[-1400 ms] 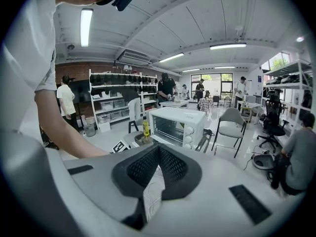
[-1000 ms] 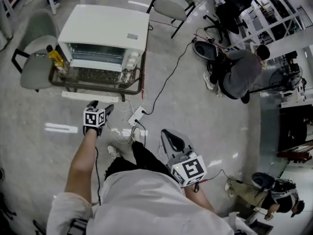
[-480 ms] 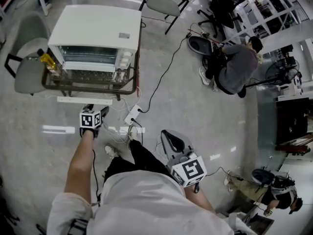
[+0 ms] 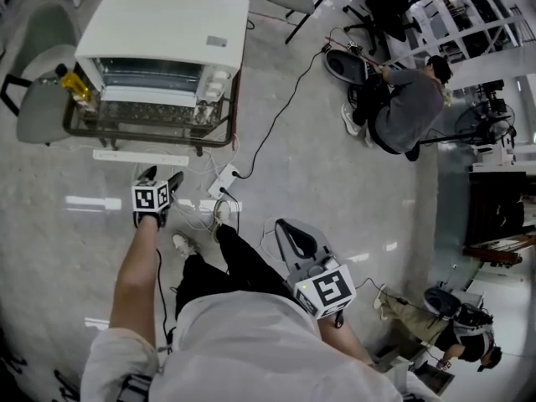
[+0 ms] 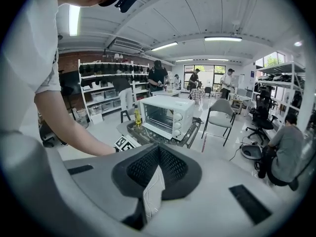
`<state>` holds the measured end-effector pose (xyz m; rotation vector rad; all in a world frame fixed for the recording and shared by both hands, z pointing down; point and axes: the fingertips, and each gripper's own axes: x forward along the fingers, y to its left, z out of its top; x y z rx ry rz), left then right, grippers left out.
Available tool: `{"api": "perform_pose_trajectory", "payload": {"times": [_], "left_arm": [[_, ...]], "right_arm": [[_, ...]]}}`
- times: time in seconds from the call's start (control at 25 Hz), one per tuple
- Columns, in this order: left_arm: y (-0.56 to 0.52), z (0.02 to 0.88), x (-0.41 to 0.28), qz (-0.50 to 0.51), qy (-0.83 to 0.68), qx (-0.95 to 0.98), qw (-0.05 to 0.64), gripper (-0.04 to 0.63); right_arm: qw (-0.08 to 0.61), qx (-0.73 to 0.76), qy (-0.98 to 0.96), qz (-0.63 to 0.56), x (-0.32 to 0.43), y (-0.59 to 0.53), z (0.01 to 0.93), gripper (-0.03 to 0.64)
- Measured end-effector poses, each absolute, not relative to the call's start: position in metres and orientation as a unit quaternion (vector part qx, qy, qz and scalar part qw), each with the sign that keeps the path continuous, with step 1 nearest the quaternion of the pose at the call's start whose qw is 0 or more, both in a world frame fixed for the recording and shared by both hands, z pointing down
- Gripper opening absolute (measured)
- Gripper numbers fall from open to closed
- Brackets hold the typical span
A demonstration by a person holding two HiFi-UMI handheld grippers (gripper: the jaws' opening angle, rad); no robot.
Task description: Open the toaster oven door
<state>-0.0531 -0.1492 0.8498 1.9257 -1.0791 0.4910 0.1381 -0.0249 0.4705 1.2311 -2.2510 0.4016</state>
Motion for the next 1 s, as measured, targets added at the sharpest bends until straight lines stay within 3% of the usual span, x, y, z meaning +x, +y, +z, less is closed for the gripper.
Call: {"api": "perform_pose_trajectory", "payload": {"times": [0.36, 0.52, 1.0], "left_arm": [[-0.129, 0.838, -0.053, 0.186, -0.444, 0.767, 0.425, 0.399], [-0.13, 0.812, -0.056, 0.131, -0.455, 0.768, 0.431, 0.399], [-0.124, 0.711, -0.062, 0.053, -0.455, 0.813, 0.36, 0.397]], "right_arm": [[0.261, 0.431, -0.85, 0.153, 0.131, -0.023, 0.48, 0.022], [0.247, 0.424, -0.859, 0.147, 0.129, -0.02, 0.477, 0.021], [0.208, 0.4, -0.884, 0.124, 0.106, 0.008, 0.458, 0.021]]}}
